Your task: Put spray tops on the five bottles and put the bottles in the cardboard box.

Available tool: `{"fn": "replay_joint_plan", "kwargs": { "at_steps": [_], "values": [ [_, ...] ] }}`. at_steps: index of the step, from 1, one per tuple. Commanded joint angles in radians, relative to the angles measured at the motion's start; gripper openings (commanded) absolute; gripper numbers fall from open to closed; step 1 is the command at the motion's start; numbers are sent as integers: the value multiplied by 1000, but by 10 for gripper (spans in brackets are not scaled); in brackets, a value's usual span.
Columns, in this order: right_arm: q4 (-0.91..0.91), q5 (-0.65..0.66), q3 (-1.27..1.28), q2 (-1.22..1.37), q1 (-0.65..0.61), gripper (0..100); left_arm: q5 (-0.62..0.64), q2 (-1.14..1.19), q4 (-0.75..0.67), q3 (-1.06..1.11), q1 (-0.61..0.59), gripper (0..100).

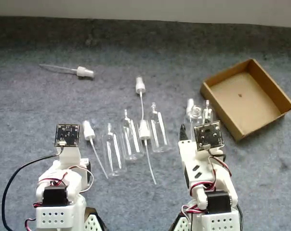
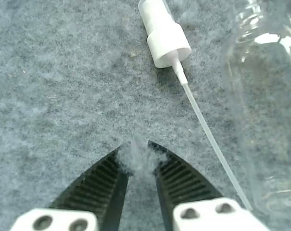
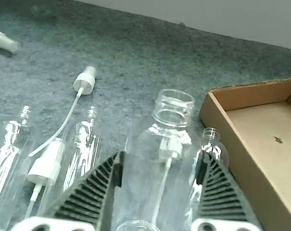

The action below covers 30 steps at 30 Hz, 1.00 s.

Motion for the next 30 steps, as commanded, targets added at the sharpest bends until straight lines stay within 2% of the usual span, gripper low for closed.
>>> {"fn": "replay_joint_plan", "kwargs": {
  "at_steps": [1,8,20,26,30],
  "values": [
    [-58,-2,2,8,8,135,12,-8,3,22,-7,5],
    [-56,-2,18,7,7,135,15,-8,3,22,33,5],
    [-59,-2,111,7,8,135,11,-8,0,18,27,5],
    [-59,-2,117,7,10,135,8,-8,-117,2,-25,5],
    [-56,-2,117,7,10,135,-161,-8,-114,-117,-85,5]
  ]
}}
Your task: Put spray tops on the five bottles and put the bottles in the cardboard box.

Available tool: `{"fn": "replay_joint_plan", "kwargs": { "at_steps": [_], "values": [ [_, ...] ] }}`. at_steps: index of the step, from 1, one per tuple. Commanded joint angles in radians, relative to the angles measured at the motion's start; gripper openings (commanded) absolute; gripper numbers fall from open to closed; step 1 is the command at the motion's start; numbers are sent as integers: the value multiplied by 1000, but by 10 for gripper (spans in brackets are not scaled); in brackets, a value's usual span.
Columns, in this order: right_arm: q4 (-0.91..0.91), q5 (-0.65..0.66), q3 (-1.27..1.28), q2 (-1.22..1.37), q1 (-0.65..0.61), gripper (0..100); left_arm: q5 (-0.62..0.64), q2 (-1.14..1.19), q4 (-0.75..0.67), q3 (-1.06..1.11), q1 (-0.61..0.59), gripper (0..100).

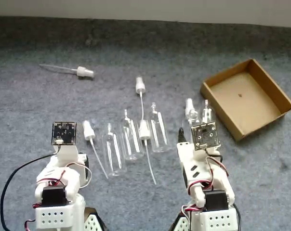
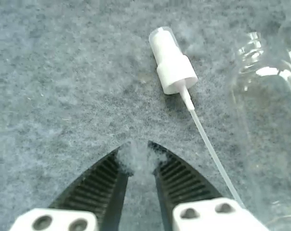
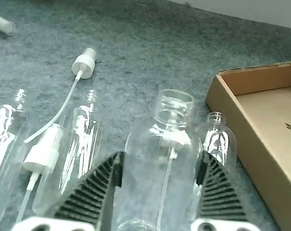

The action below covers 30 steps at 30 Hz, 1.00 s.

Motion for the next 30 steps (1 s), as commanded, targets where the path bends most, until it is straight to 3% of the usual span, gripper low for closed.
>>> {"fn": "replay_joint_plan", "kwargs": {
  "at_steps": [1,11,18,25,30],
  "values": [
    [-28,-2,33,5,10,135,-109,-8,2,-133,-56,5],
    [-28,-2,33,5,10,135,-178,74,150,-410,-114,5],
    [-33,-2,81,5,7,135,-178,478,150,-611,-105,5],
    [-33,-2,85,5,8,135,-172,823,150,-750,-7,5],
    [-33,-2,85,5,8,135,-37,1026,152,-854,25,5]
  ]
}}
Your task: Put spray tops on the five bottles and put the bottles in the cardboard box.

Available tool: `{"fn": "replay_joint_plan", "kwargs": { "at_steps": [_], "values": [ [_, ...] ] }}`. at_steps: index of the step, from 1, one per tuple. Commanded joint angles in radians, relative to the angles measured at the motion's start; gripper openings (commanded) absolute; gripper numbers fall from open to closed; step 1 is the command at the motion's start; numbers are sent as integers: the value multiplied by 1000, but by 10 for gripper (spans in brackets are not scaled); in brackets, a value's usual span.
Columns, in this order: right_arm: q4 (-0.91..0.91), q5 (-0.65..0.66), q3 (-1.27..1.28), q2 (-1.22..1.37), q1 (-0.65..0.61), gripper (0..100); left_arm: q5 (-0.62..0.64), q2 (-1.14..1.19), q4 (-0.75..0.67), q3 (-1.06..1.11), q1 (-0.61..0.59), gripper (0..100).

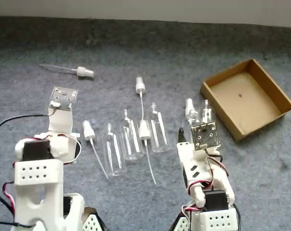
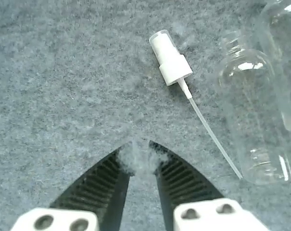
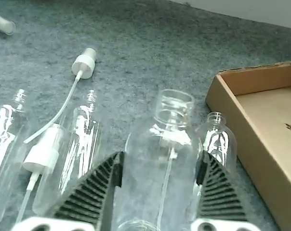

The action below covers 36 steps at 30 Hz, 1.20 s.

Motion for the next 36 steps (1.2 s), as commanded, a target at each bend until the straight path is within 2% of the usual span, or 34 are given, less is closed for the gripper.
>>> {"fn": "replay_joint_plan", "kwargs": {
  "at_steps": [1,8,17,24,36],
  "values": [
    [-33,0,85,5,8,135,100,148,5,-125,33,9],
    [-33,0,85,5,7,135,278,463,3,-274,33,143],
    [-33,0,85,5,7,135,428,806,-86,-469,33,155],
    [-33,0,85,5,7,135,485,995,-87,-607,33,155],
    [-33,0,85,5,7,135,485,1236,-83,-733,71,155]
  ]
}}
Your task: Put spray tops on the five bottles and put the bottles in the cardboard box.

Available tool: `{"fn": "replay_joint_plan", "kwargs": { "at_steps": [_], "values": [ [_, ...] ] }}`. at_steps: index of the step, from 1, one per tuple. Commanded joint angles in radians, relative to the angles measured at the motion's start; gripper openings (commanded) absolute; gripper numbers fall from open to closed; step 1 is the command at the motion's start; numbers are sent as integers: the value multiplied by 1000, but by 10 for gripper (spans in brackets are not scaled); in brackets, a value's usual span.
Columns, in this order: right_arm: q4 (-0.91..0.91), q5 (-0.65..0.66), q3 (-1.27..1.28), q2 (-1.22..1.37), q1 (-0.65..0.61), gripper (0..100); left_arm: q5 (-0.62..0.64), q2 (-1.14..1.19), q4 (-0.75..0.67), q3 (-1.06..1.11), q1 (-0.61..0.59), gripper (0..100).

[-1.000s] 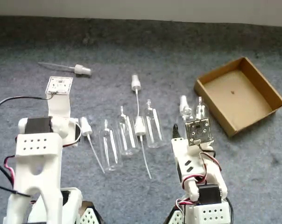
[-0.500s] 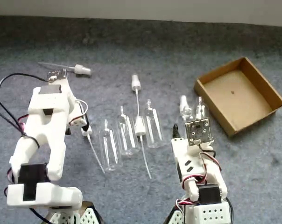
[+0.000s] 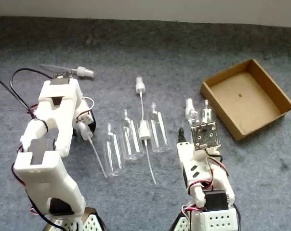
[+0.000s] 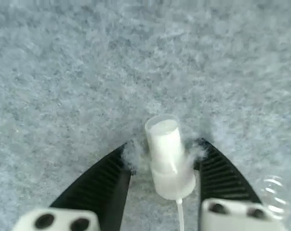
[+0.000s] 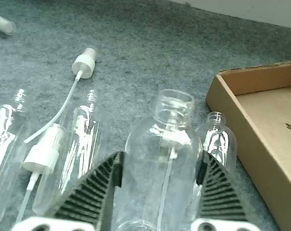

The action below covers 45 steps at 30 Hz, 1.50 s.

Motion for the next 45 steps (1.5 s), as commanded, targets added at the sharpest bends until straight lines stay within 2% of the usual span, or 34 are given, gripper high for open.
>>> {"fn": "replay_joint_plan", "kwargs": {
  "at_steps": [1,12,16,24,27,32,34,38,40,45],
  "values": [
    [-33,0,85,5,7,135,9,21,0,-47,58,152],
    [-33,0,85,5,7,135,11,33,3,-45,87,140],
    [-33,0,85,5,7,135,8,33,3,-45,88,5],
    [-33,0,85,5,7,135,5,30,21,-47,88,34],
    [-33,5,85,5,7,135,5,30,95,-105,88,34],
    [-31,8,82,5,5,135,3,31,388,-348,88,34],
    [-31,2,77,5,5,135,3,31,462,-433,88,34],
    [-62,0,48,5,10,135,-6,28,473,-498,90,34],
    [-104,0,31,5,12,135,-68,7,474,-498,107,34],
    [-173,0,-1,5,7,134,-130,-203,474,-415,162,34]
  ]
}}
